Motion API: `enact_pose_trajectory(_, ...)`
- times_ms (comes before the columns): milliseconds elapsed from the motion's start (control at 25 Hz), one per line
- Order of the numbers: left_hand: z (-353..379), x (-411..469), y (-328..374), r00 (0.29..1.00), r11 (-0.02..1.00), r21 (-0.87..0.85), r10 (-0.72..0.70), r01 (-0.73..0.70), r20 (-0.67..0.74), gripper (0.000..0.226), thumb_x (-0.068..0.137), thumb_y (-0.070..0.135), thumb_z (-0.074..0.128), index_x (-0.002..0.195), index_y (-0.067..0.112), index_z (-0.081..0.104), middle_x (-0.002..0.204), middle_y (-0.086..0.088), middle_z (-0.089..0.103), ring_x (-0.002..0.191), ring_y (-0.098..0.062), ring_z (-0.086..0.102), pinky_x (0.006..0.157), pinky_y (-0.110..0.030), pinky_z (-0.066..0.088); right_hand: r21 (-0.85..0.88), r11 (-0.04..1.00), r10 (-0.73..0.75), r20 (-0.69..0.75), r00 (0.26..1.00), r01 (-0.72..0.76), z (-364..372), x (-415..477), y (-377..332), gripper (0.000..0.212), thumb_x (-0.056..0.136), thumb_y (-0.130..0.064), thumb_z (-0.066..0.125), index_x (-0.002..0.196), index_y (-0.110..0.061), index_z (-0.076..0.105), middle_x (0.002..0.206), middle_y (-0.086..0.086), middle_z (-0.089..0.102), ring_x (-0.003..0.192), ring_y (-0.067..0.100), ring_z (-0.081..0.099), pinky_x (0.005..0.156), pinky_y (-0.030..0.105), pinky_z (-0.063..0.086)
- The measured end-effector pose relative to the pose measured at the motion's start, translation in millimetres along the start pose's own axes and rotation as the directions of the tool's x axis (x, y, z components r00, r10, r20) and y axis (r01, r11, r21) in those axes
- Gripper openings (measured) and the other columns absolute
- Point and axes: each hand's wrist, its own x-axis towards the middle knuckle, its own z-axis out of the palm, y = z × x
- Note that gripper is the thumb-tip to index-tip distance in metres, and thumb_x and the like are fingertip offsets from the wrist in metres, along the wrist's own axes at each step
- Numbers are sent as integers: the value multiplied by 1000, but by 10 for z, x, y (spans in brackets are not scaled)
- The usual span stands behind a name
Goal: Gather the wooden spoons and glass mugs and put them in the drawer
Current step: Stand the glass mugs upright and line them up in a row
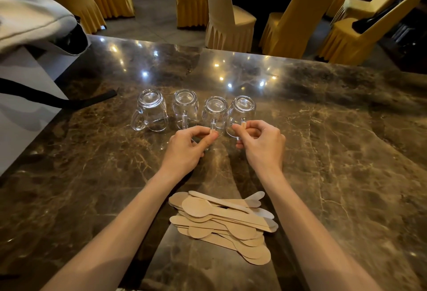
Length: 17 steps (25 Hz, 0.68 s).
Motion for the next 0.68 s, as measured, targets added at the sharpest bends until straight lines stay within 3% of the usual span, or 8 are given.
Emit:
enact_pose_trajectory(400, -5, -93, 20, 999, 999, 36, 32, -32, -14, 25, 86, 32, 62, 109, 25, 66, 78, 19, 64, 60, 7, 60, 56, -4, 44, -17, 1000, 15, 17, 1000, -15, -13, -26, -19, 17, 77, -33, 74, 83, -18, 67, 65, -9, 69, 52, 1, 66, 57, 24, 59)
enact_pose_trajectory(520, -45, -144, 48, 1000, 999, 39, 21, -21, -14, 30, 87, 33, 59, 116, 25, 63, 83, 20, 64, 68, 6, 62, 63, -12, 51, -18, 999, 33, 28, 999, -32, -54, -40, -39, 23, 75, -37, 76, 86, -18, 69, 70, -4, 71, 57, 6, 68, 57, 30, 60)
enact_pose_trajectory(680, -207, -286, 34, 997, 996, 76, 57, -53, -55, 26, 88, 36, 57, 112, 30, 63, 92, 16, 65, 81, 1, 63, 69, -18, 52, -49, 998, 27, -9, 1000, -27, -180, -118, -66, 35, 72, -38, 77, 98, -15, 71, 80, -3, 72, 66, 3, 68, 51, 20, 56)
